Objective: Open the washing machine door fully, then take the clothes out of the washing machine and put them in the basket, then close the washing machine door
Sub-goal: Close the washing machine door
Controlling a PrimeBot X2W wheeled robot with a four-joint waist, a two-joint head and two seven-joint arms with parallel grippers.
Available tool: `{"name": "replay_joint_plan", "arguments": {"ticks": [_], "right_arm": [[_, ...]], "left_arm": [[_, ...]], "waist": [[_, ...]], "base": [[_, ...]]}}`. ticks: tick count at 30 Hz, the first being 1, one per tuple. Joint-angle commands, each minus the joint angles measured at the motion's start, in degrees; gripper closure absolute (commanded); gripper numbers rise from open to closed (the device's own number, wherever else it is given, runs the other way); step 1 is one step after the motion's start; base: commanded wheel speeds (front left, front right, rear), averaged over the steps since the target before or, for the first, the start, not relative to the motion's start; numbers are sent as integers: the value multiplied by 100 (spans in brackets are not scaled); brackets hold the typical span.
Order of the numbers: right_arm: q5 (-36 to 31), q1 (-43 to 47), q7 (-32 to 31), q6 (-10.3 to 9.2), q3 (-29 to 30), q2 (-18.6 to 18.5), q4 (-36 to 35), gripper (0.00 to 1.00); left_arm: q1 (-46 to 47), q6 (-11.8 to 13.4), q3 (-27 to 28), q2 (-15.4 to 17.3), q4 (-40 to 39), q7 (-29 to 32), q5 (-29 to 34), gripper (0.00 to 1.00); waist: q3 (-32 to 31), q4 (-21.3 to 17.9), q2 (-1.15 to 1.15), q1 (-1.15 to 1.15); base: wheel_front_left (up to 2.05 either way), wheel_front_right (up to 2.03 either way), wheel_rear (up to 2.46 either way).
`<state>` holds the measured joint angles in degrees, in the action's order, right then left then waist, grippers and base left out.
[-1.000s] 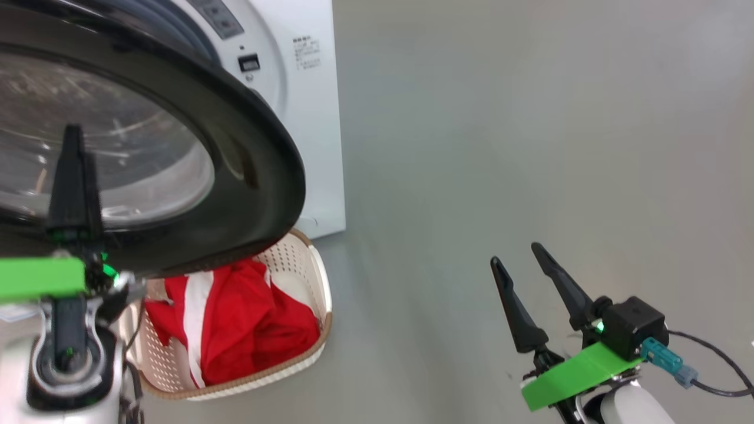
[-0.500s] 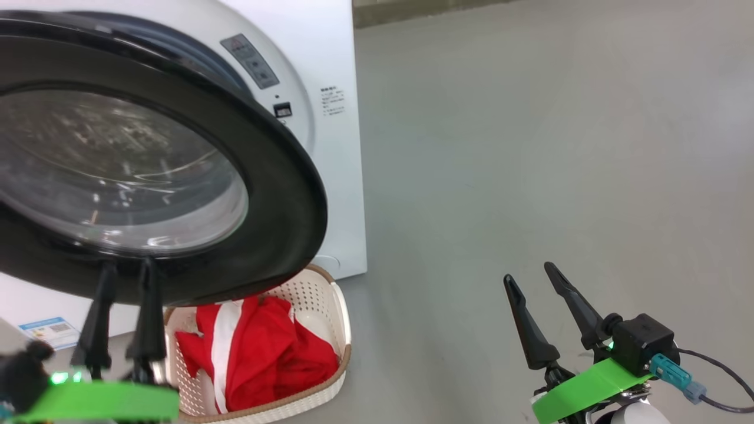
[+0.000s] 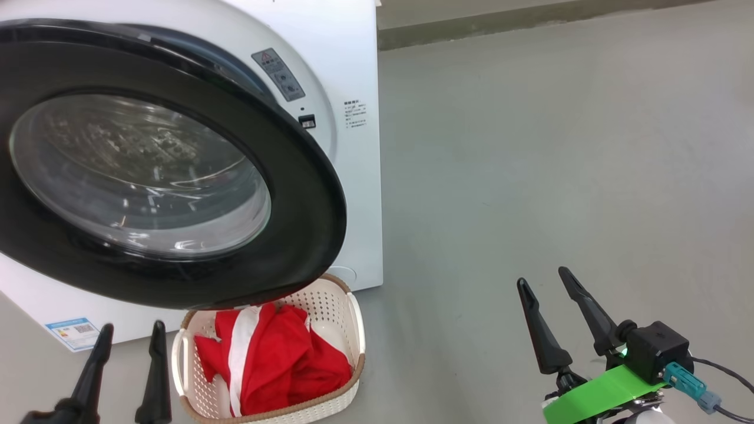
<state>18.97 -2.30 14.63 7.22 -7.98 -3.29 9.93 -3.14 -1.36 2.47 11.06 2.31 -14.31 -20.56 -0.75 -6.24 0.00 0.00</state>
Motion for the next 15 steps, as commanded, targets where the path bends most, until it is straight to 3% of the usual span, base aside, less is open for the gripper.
{"name": "replay_joint_plan", "arguments": {"ticks": [1,8,15], "right_arm": [[-76,-7,37,26,-80,-24,-167,0],[-97,36,37,26,-22,-9,-218,0],[-108,34,37,26,-6,-4,-222,0]], "left_arm": [[76,-43,261,64,-106,-68,181,0],[-76,-176,449,-131,56,-68,847,0],[-51,-319,644,-356,191,-68,1097,0]], "waist": [[-28,14,0,0],[-43,8,0,0],[-25,-4,0,0]], "base": [[0,0,0],[0,0,0],[0,0,0]]}}
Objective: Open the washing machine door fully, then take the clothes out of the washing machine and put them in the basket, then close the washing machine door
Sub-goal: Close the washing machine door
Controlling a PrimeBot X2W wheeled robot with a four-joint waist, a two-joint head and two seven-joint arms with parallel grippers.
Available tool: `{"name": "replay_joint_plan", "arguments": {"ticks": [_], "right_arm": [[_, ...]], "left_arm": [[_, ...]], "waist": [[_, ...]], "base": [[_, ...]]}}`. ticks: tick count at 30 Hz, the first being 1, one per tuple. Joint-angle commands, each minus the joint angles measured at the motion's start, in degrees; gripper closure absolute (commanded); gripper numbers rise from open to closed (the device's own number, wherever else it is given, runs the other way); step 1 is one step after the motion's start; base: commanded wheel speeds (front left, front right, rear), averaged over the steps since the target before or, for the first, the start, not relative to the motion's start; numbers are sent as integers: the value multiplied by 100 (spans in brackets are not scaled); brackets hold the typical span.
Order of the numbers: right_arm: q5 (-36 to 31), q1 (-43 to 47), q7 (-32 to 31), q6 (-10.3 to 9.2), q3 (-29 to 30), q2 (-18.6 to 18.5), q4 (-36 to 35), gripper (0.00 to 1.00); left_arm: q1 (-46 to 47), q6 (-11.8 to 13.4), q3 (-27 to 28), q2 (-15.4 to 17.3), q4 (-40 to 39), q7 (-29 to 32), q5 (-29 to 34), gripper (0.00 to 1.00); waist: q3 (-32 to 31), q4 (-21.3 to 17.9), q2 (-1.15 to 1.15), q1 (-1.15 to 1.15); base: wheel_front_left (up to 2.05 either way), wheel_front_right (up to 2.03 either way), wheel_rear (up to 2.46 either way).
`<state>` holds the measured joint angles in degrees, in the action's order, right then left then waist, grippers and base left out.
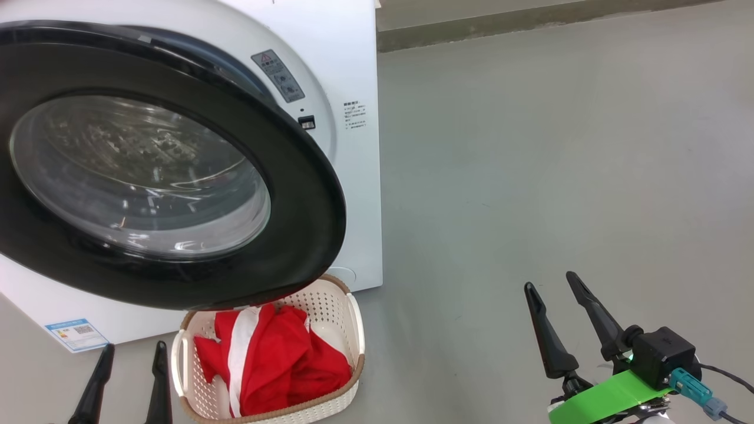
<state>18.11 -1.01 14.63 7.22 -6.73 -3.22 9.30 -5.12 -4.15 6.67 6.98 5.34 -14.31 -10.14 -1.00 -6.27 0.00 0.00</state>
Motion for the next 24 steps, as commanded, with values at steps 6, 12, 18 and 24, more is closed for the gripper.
{"name": "replay_joint_plan", "arguments": {"ticks": [6,12,18,24], "right_arm": [[-30,-83,37,26,-140,-16,-152,0],[-16,-99,37,26,-184,-25,-133,0],[17,-136,37,26,-336,-97,-13,100],[107,-537,37,26,-721,-235,328,100]], "left_arm": [[184,-148,331,-58,-52,-68,140,0],[198,-216,374,-137,-37,-69,213,0],[233,-257,346,-206,1,-69,295,0],[300,-276,315,-261,31,-69,393,0]], "waist": [[2,11,0,0],[21,40,0,0],[53,121,0,0],[153,348,0,0]], "base": [[0,0,0],[0,0,0],[0,0,0],[0,0,0]]}}
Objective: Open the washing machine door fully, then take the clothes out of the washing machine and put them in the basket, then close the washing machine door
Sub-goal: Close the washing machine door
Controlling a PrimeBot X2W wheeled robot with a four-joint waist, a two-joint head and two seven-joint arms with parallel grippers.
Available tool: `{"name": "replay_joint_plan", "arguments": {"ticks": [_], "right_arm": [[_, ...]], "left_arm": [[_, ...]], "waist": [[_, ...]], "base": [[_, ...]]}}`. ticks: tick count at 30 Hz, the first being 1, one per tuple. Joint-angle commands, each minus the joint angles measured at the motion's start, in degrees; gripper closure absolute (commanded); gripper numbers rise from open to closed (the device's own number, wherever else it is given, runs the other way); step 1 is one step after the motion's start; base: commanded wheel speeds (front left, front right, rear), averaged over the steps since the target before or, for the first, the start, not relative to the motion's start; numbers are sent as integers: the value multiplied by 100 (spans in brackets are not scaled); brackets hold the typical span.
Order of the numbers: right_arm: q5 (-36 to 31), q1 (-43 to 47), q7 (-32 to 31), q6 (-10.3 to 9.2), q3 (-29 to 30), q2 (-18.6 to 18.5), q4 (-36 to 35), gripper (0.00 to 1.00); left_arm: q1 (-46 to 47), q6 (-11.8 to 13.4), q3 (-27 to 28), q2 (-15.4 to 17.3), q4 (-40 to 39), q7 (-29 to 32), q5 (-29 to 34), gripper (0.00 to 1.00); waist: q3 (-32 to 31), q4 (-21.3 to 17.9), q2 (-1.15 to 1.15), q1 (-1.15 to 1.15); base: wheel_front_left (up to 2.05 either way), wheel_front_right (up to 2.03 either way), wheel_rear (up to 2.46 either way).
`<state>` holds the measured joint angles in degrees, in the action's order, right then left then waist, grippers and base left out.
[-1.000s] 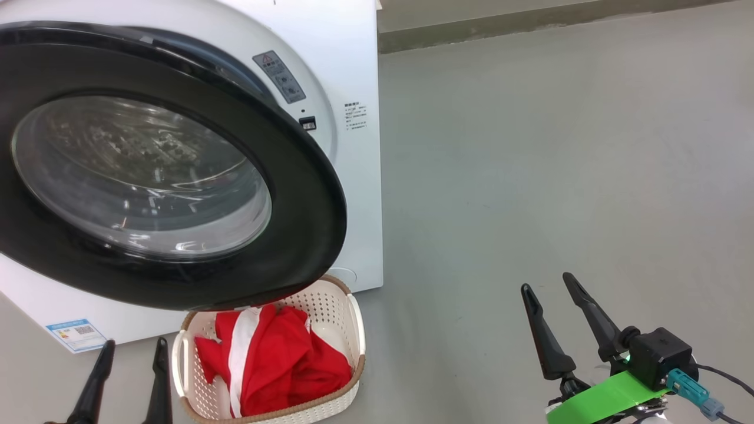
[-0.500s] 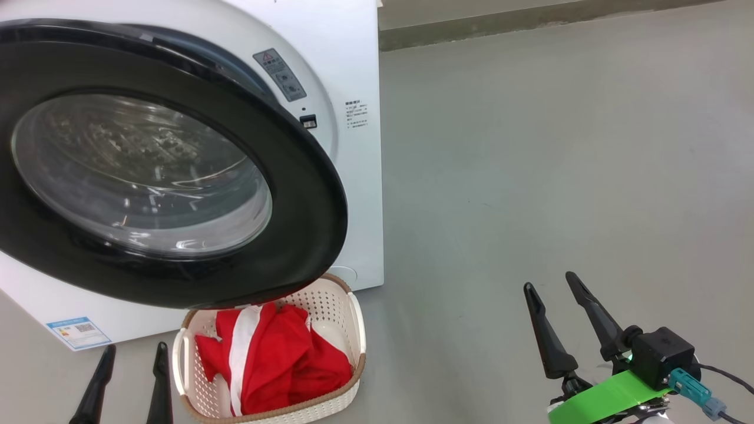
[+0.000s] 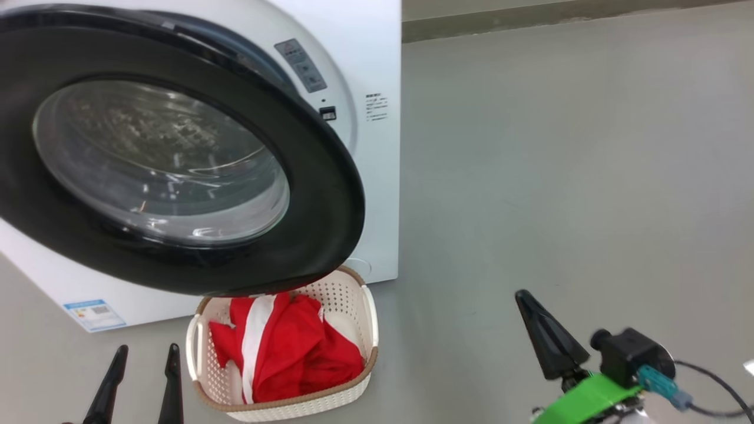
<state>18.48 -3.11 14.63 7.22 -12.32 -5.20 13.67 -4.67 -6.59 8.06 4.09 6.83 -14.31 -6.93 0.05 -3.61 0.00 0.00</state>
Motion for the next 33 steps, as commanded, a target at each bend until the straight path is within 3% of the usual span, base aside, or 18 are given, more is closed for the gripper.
{"name": "replay_joint_plan", "arguments": {"ticks": [1,20,33], "right_arm": [[95,-419,37,26,-230,-54,-38,100],[1011,-2840,37,26,-1716,-55,1596,100],[1283,-4191,37,26,-2090,-179,2247,100]], "left_arm": [[271,-35,160,24,-120,-69,87,0],[740,-70,-252,-69,-313,-69,139,0],[1208,-81,-505,-108,-292,-69,33,0]], "waist": [[59,126,0,0],[707,1103,0,0],[1439,1679,0,0]], "base": [[0,0,0],[0,0,0],[0,0,0]]}}
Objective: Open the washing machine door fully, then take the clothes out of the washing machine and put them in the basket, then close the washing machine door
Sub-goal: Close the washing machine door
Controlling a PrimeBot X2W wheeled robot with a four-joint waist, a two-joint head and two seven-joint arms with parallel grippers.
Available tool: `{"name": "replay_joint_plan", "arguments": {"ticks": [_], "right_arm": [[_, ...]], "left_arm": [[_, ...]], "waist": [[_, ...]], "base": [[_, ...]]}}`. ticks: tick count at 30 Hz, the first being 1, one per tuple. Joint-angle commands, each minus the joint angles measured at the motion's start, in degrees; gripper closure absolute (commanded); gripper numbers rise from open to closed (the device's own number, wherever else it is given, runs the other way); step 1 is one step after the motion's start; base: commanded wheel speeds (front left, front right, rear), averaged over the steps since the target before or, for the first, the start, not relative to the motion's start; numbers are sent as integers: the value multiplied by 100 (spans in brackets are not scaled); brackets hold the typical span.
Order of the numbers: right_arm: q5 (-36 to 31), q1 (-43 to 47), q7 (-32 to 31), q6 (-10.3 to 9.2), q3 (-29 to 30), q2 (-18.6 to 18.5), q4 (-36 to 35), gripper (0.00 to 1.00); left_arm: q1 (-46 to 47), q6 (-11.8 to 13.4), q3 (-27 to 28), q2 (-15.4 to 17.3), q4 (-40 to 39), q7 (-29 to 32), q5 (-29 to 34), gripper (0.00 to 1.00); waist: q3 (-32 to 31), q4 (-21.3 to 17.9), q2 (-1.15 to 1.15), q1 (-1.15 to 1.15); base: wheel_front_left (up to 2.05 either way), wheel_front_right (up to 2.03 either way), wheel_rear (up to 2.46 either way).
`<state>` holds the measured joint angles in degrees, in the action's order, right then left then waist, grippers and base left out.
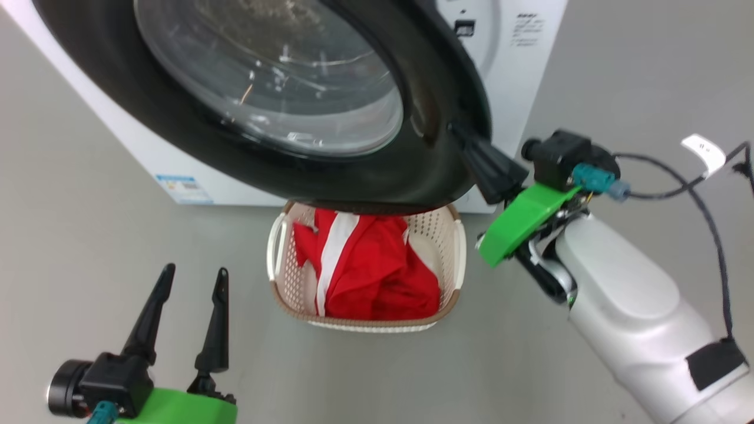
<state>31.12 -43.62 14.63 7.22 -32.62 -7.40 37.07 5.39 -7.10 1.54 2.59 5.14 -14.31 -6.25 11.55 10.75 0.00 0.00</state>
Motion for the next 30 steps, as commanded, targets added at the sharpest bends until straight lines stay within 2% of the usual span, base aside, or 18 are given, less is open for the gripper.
{"name": "replay_joint_plan", "arguments": {"ticks": [1,22,30], "right_arm": [[24,-218,37,26,-43,14,-73,100],[-207,-1599,37,26,524,-496,398,100],[-582,-1955,37,26,1126,-473,642,100]], "left_arm": [[236,-30,130,41,-116,-69,-45,0],[812,-37,-204,30,-32,-69,-217,0],[921,-38,-251,30,38,-69,-252,0]], "waist": [[345,267,0,0],[1153,537,0,0],[1204,596,0,0]], "base": [[0,0,0],[0,0,0],[0,0,0]]}}
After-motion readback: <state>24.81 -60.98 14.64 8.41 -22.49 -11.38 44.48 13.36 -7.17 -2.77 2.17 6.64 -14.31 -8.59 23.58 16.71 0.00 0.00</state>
